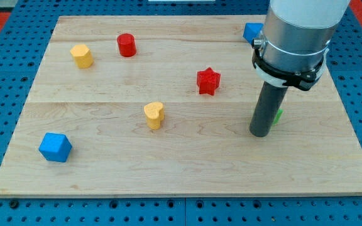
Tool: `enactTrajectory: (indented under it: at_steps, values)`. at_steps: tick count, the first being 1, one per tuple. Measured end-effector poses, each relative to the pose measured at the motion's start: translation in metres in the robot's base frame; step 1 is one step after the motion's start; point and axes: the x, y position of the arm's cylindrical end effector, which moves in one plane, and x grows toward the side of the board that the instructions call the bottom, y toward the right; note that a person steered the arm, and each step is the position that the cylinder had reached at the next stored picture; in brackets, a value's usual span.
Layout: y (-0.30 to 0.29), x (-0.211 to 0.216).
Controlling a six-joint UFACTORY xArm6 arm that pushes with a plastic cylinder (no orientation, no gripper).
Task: Place the green star right to the red star
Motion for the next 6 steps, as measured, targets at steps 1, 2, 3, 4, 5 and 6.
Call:
enactTrajectory:
  at_steps: [1,2,3,4,5,6]
  values:
    - [0.018,-0.032]
    - [0.043,-0.002]
    - [0.074,0.008]
    - [0.075,-0.016]
    - [0.047,-0.044]
    - [0.01,-0.076]
